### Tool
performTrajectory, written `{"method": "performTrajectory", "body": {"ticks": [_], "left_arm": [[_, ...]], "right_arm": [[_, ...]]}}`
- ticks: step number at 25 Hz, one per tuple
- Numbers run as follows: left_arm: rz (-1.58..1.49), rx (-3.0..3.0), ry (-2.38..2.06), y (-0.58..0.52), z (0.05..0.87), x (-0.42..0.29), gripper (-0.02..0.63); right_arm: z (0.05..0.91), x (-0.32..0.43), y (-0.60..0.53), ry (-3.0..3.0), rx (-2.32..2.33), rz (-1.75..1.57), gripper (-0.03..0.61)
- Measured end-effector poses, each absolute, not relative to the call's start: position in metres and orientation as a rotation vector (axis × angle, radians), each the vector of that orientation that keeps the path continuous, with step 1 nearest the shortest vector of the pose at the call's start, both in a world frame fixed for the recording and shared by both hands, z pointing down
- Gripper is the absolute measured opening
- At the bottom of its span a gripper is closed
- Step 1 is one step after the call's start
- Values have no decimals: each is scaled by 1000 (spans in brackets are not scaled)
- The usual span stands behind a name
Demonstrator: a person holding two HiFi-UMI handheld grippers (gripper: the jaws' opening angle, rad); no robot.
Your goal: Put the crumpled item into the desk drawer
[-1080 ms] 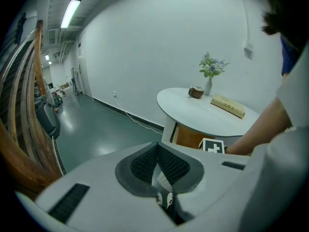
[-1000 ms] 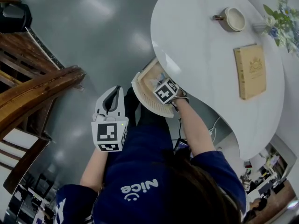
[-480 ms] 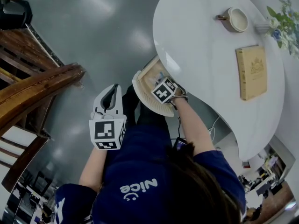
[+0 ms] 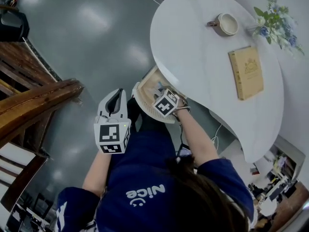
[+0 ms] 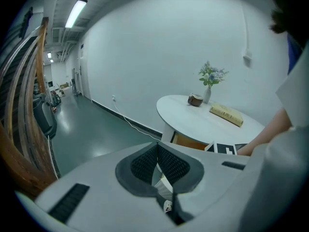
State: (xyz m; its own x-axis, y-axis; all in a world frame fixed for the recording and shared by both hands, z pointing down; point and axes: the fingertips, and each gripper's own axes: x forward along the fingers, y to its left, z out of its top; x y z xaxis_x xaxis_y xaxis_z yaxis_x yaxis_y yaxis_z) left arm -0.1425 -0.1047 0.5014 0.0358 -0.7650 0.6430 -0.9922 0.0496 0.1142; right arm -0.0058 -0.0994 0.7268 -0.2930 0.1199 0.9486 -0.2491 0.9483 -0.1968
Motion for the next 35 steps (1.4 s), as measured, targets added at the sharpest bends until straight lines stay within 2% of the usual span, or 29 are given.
{"method": "performTrajectory", "body": {"ticks": [11,23,35], "left_arm": [[514,1897,-1722,-118,481,-128,3],[509,2052,-1621,-132,473,-102,4],[495,2234,-1492,-154,453,-67,3]], "right_arm": [[660,-4,-98,-1930,283,421,120],[589,14,-114,-2081,685,602,120],[515,43,-140,-2174,1026,576,126]]}}
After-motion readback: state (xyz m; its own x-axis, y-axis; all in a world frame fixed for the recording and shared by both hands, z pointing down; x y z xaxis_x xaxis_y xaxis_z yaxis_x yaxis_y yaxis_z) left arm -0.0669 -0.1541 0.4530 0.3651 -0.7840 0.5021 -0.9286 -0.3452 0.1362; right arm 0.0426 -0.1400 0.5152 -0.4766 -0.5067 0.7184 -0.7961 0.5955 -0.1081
